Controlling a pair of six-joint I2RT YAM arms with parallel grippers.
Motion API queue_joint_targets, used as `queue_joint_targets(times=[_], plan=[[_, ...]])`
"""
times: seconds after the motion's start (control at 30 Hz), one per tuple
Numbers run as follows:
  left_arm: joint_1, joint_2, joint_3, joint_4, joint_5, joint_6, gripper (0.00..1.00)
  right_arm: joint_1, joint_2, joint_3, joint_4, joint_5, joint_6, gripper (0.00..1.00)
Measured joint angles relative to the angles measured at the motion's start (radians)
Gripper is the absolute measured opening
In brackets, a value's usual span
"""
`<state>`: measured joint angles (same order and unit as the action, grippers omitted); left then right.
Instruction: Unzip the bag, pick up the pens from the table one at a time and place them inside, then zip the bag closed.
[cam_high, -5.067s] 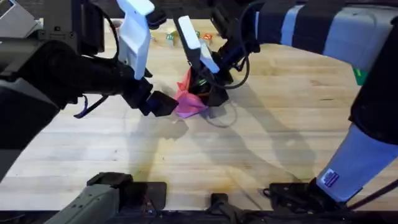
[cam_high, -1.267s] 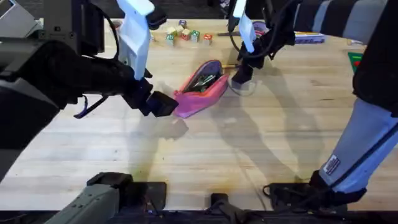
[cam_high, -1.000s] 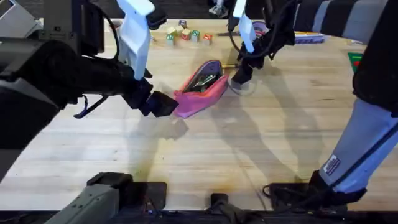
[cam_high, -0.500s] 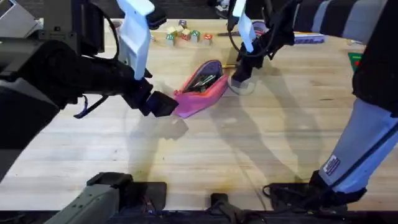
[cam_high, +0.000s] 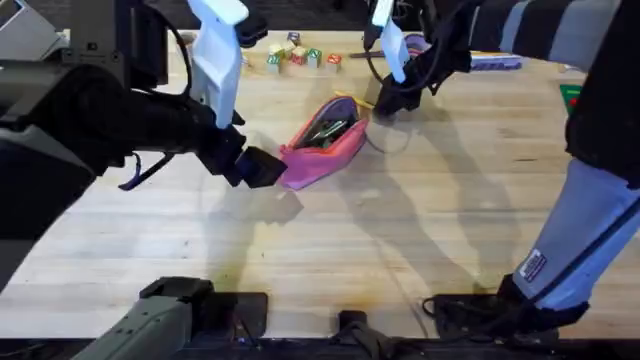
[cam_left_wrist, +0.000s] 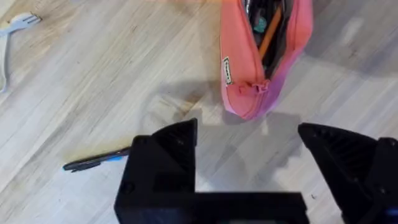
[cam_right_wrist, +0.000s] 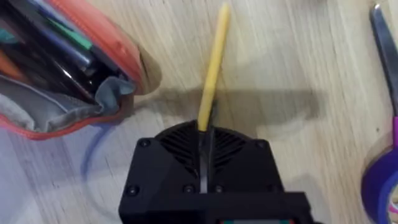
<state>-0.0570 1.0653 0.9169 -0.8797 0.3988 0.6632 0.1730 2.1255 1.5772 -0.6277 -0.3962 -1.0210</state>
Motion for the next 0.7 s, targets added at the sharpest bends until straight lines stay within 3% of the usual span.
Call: queue_joint_targets(times=[0.7], plan=[[0.0, 0.0, 0.0, 0.0, 0.0, 0.0, 0.993, 0.001, -0.029, -0.002, -0.044, 0.038, -0.026, 0.031]])
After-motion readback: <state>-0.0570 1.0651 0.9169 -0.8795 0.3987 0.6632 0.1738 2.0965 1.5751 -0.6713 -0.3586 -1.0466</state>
